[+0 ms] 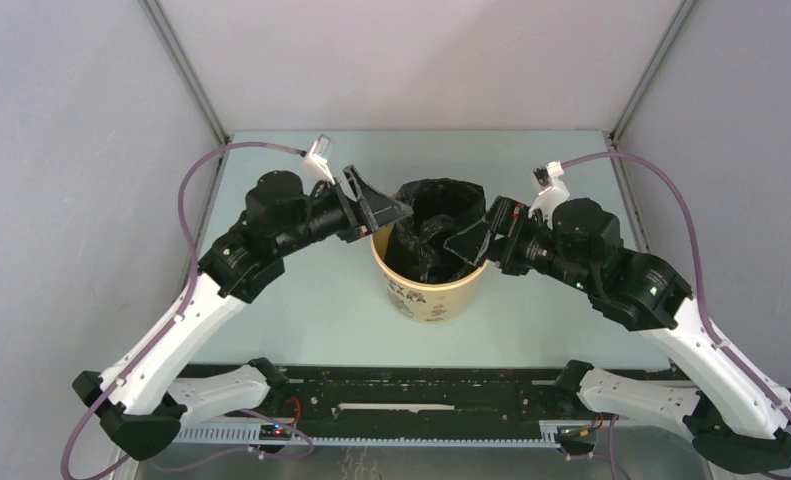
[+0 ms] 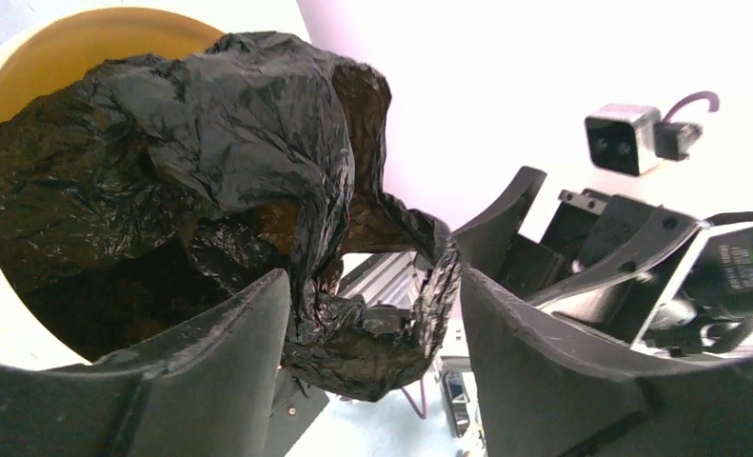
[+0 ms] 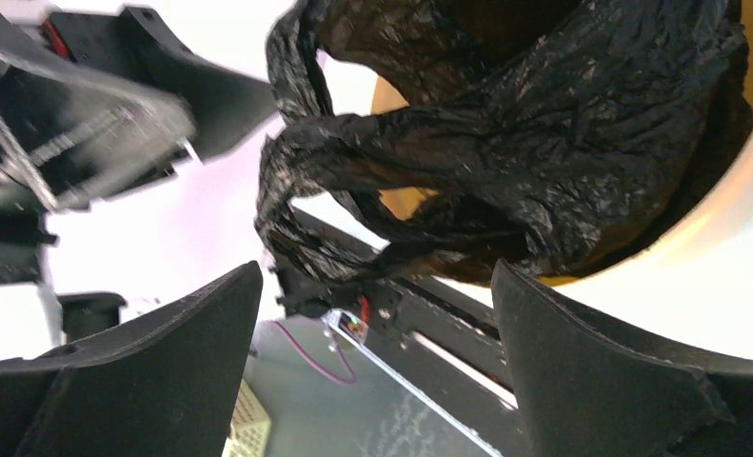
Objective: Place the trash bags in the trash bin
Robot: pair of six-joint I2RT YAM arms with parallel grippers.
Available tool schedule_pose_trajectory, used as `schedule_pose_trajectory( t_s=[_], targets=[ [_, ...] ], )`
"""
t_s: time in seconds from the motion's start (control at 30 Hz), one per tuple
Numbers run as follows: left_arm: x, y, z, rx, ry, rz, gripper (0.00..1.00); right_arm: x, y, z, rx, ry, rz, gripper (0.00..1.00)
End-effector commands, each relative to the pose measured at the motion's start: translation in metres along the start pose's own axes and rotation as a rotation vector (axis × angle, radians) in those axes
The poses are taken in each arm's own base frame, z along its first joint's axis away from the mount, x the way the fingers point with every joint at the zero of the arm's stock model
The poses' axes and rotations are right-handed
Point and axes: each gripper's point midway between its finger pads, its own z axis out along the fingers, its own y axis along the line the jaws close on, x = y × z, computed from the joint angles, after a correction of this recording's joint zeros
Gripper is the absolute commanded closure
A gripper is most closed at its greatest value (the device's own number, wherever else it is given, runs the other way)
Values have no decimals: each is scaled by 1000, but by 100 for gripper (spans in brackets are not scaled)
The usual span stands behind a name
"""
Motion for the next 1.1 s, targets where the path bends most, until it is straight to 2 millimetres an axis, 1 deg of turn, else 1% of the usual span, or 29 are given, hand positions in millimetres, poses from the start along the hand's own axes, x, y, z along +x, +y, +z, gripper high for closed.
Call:
schedule_pose_trajectory(
  t_s=[0.0, 0.03, 0.1, 0.13, 0.17, 0.23, 0.3, 0.37, 0.43, 0.5, 0.53, 0.57, 0.63, 0.67, 0.7, 0.8, 0.87, 0.93, 1.0, 1.07],
  targets=[
    [1, 7, 14, -57, 8, 45, 33, -30, 32, 12, -47, -148, 126, 4],
    [1, 9, 16, -72, 6, 47, 37, -29, 35, 17, -54, -147, 125, 10],
    [-3, 11, 19, -87, -5, 49, 45, -27, 39, 25, -55, -141, 136, 20],
    [-5, 10, 20, -90, -12, 50, 48, -25, 41, 28, -54, -137, 147, 21],
    [-6, 11, 20, -94, -17, 51, 49, -24, 42, 32, -53, -134, 155, 21],
    [-5, 13, 19, -103, -20, 55, 50, -19, 50, 36, -68, -124, 163, 21],
    [-4, 19, 18, -127, -17, 55, 51, -14, 54, 40, -68, -126, 157, 19],
    [-1, 24, 16, -142, -15, 52, 51, -8, 53, 43, -38, -133, 139, 17],
    [3, 27, 14, -146, -8, 50, 51, -1, 48, 49, -2, -125, 112, 17],
    [6, 30, 13, -149, -2, 49, 48, 2, 43, 55, 28, -126, 88, 22],
    [8, 31, 13, -151, 5, 47, 46, 3, 40, 57, 45, -130, 82, 27],
    [10, 33, 13, -153, 14, 46, 45, 2, 38, 57, 55, -136, 77, 36],
    [15, 35, 11, -158, 28, 47, 41, -2, 34, 54, 74, -156, 71, 59],
    [17, 36, 10, -162, 34, 46, 39, -3, 31, 51, 85, -161, 72, 68],
    [19, 37, 10, -163, 41, 45, 37, -5, 28, 46, 90, -165, 71, 73],
    [28, 35, 13, -155, 65, 35, 33, 1, 21, 37, 107, -139, 71, 79],
    [36, 31, 18, -146, 86, 38, 32, 3, 22, 30, 85, -128, 82, 84],
    [47, 27, 25, -142, 118, 43, 32, 2, 26, 25, 56, -132, 89, 84],
    [54, 26, 32, -140, 140, 48, 32, -2, 31, 21, 26, -142, 86, 84],
    [56, 27, 36, -141, 148, 51, 36, -3, 34, 19, 8, -142, 78, 83]
  ],
)
